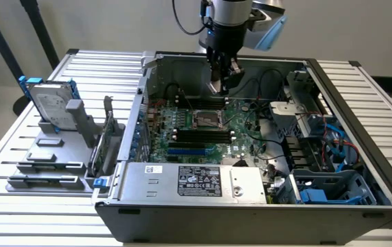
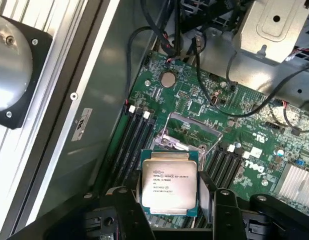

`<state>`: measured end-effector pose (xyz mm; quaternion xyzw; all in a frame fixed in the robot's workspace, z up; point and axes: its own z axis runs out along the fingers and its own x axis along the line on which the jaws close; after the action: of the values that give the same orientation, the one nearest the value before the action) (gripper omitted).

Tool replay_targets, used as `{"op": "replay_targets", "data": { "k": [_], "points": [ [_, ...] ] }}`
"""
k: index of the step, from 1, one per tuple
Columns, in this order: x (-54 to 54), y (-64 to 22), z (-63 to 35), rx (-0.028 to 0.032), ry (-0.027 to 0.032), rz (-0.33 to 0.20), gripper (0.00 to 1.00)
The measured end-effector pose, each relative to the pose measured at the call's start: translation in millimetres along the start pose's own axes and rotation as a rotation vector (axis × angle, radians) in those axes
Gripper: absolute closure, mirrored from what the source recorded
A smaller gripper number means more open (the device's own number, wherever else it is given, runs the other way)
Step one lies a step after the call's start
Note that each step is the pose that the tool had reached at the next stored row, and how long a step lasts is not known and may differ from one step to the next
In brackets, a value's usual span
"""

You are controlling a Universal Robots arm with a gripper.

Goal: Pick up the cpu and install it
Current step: 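Place the cpu into insertion slot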

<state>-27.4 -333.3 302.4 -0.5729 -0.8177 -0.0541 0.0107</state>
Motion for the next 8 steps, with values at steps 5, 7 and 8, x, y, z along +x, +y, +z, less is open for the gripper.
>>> {"op": "replay_targets", "data": {
  "k": [5, 7, 8],
  "points": [
    [-0.2, -0.2, 2.2, -0.0043, -0.0053, 0.079, 0.45],
    [-0.2, -0.2, 3.1, -0.0061, -0.0075, 0.111, 0.45],
    [-0.3, -0.3, 3.5, -0.0069, -0.0085, 0.126, 0.45]
  ]
}}
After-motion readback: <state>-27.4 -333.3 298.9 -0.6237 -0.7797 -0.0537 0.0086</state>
